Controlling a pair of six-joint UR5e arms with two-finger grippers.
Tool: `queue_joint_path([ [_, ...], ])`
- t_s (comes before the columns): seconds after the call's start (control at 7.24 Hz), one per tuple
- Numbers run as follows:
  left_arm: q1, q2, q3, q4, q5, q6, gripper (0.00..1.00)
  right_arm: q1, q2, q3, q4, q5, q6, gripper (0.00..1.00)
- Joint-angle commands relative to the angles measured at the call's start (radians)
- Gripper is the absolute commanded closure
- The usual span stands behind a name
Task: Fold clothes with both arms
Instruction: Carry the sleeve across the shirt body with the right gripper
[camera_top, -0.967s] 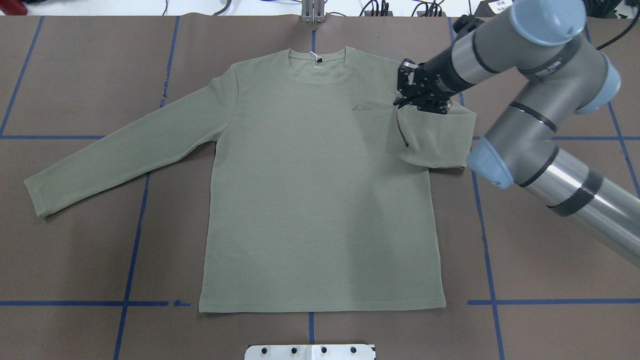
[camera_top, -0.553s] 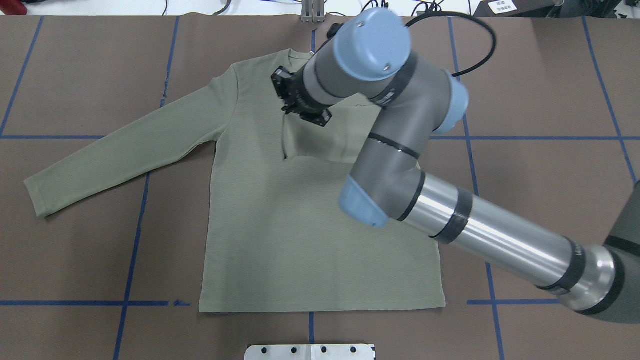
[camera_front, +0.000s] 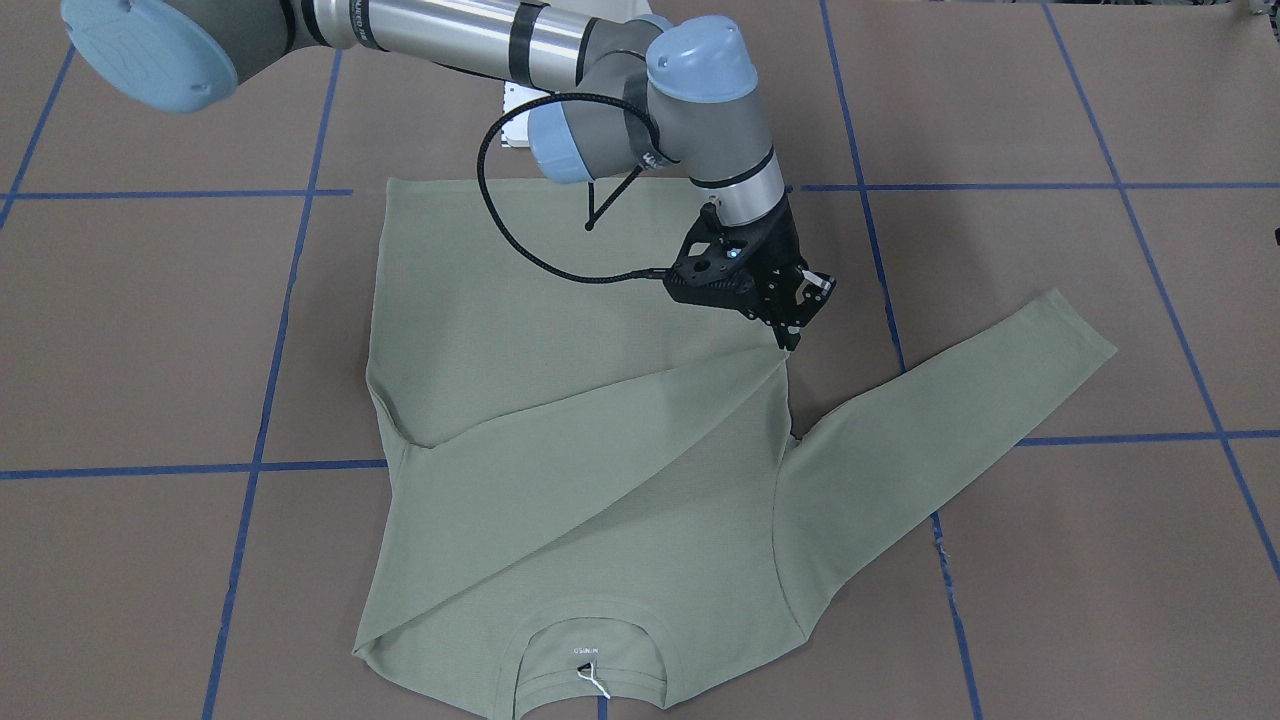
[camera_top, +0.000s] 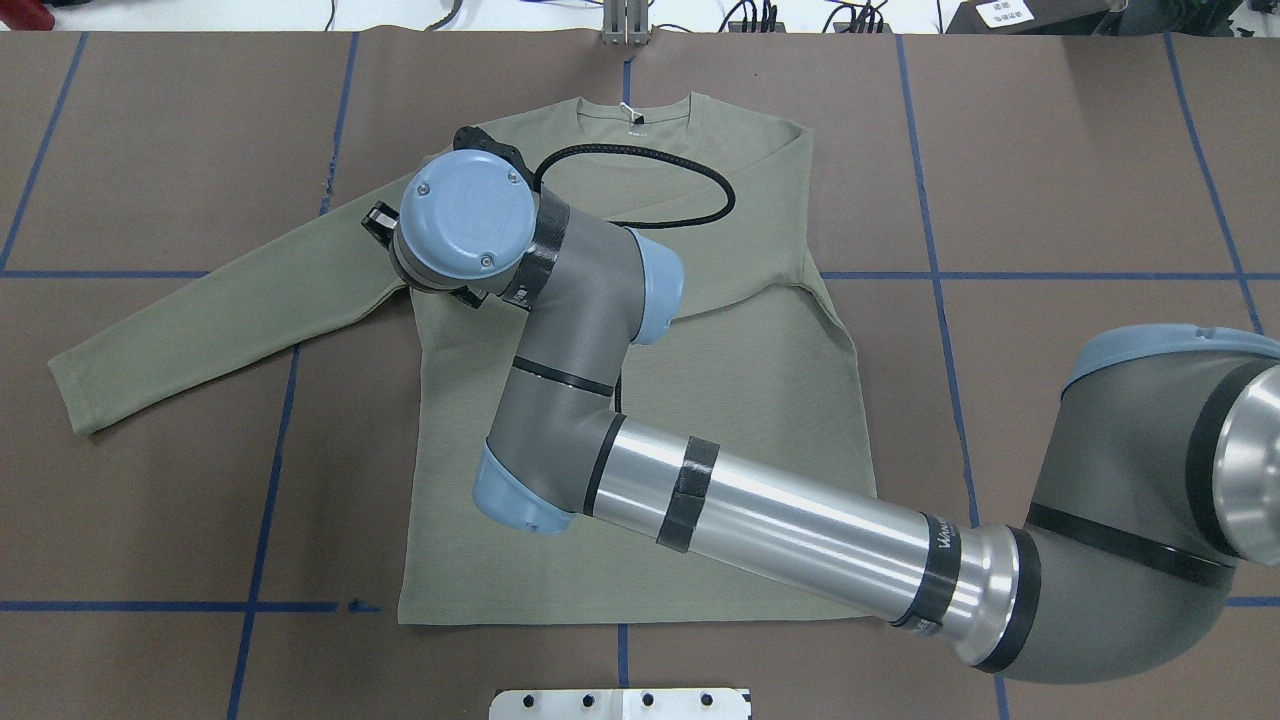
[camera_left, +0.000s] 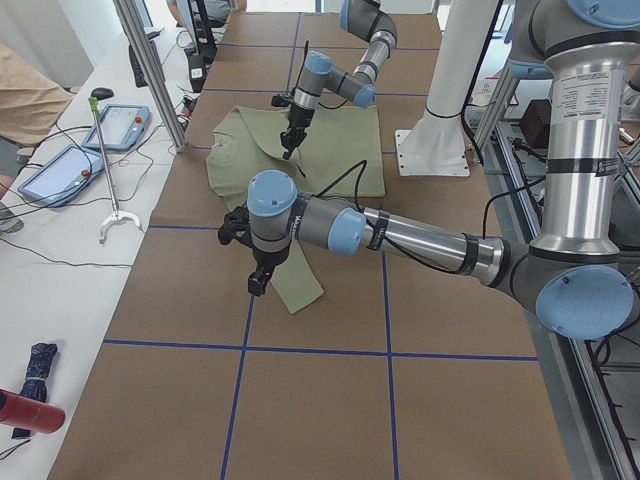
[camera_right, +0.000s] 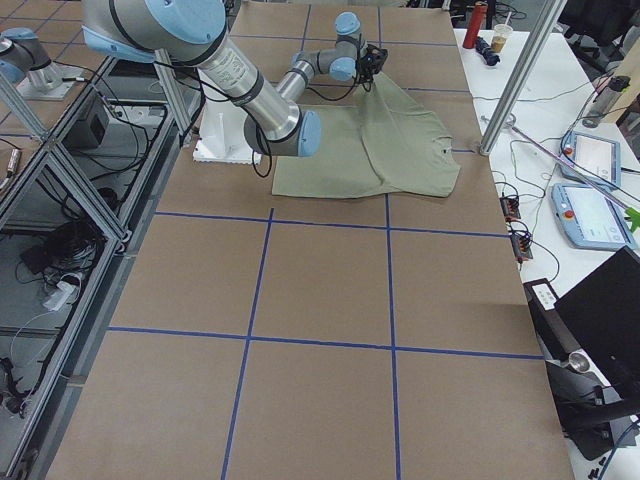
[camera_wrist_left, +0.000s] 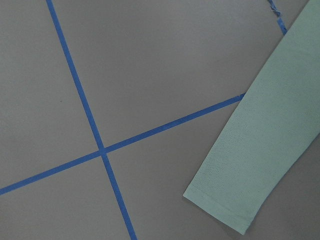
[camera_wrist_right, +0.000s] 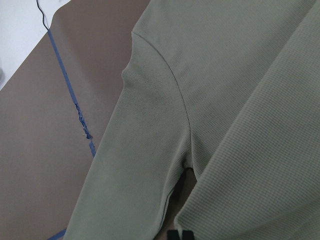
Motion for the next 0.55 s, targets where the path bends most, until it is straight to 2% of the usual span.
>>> queue_joint_path([
  [0.0, 0.000, 0.000, 0.003, 0.000, 0.000, -0.001, 0.00, 0.000, 0.014, -0.047, 0.033, -0.054, -0.003, 1.00],
  [0.14, 0.000, 0.009, 0.000, 0.000, -0.001, -0.001, 0.00, 0.001, 0.016, -0.052, 0.035, -0.080, -0.003, 1.00],
  [0.28, 0.000, 0.009, 0.002, 0.000, -0.001, 0.000, 0.00, 0.001, 0.022, -0.065, 0.037, -0.088, -0.001, 0.89],
  [0.41, 0.000, 0.009, 0.003, 0.000, -0.001, -0.001, 0.00, 0.000, 0.028, -0.082, 0.053, -0.090, -0.001, 0.25],
])
